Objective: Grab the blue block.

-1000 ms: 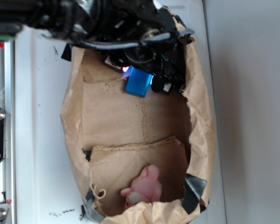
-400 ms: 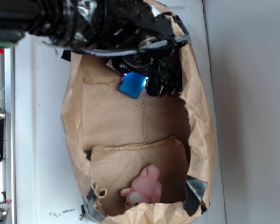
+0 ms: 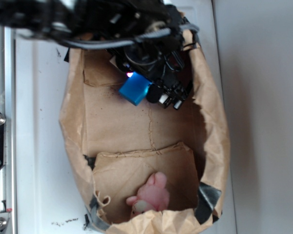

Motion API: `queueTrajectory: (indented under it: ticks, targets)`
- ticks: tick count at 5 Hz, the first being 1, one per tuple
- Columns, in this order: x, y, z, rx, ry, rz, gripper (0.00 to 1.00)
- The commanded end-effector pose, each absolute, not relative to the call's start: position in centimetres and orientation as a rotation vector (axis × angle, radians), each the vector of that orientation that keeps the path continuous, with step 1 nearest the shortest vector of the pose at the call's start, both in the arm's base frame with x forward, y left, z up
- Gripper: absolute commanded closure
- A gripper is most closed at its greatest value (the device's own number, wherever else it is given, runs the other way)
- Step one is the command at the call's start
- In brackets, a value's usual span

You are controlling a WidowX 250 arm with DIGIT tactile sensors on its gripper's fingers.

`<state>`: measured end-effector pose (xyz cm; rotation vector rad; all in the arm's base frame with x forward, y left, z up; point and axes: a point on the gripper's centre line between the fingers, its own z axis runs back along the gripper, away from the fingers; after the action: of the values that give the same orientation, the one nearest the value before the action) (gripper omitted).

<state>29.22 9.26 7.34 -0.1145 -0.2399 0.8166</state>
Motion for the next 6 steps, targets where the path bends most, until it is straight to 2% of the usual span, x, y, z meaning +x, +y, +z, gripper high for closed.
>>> queueTrajectory:
  ticks: [1,2,3,4,5,6]
  targets:
    - [28.5,7.7,14.4,-0.096,-0.353,0.497,1.0]
    - [28.3,4.7,16.8,-0.022,-0.376,0.348,1.0]
    - [28.1,3.3,18.5,0.003,-0.368,0.221,1.0]
    - [27.9,3.0,20.2,-0.043,-0.336,0.08,1.0]
    - [28.0,3.6,20.9,-0.062,-0.301,0.061,1.0]
    - [27.4,3.2,20.9,-0.069,-0.309,0.063,1.0]
